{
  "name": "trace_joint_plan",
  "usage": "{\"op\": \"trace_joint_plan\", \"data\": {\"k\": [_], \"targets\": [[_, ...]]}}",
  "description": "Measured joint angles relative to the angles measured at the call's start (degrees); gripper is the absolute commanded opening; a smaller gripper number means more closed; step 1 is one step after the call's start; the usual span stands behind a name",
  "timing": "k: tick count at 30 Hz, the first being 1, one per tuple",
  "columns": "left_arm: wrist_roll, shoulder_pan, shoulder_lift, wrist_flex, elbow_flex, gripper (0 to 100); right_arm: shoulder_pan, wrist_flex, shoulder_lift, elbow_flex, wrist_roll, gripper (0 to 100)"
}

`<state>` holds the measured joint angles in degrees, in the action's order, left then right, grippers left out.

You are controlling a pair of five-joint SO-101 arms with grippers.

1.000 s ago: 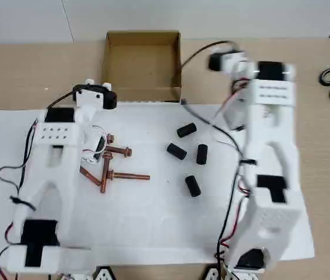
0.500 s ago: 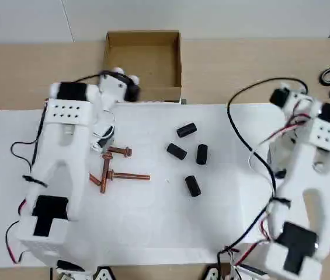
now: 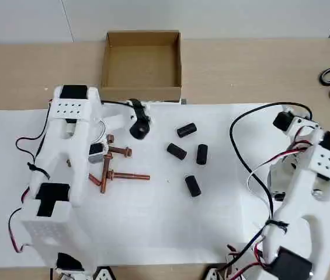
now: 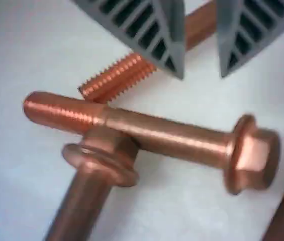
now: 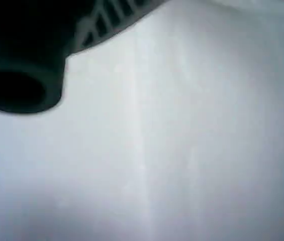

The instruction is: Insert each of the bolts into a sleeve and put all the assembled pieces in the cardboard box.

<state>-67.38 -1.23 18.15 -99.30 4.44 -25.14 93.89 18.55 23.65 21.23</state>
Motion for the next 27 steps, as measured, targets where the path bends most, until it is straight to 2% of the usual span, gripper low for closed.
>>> {"op": "trace_joint_plan", "data": {"k": [4, 14, 27], "targets": [[-5.8, 0.1, -0.1, 0.0, 0.1, 5, -0.1, -0.4, 0.4, 0.4, 0.3, 0.6], [-7.4, 4.1, 0.1, 0.4, 3.4, 5, -0.1, -0.4, 0.4, 0.4, 0.3, 0.6], [-7.4, 6.5, 7.3, 7.4, 4.0, 9, -0.1, -2.6, 0.5, 5.6, 1.8, 0.6]]}}
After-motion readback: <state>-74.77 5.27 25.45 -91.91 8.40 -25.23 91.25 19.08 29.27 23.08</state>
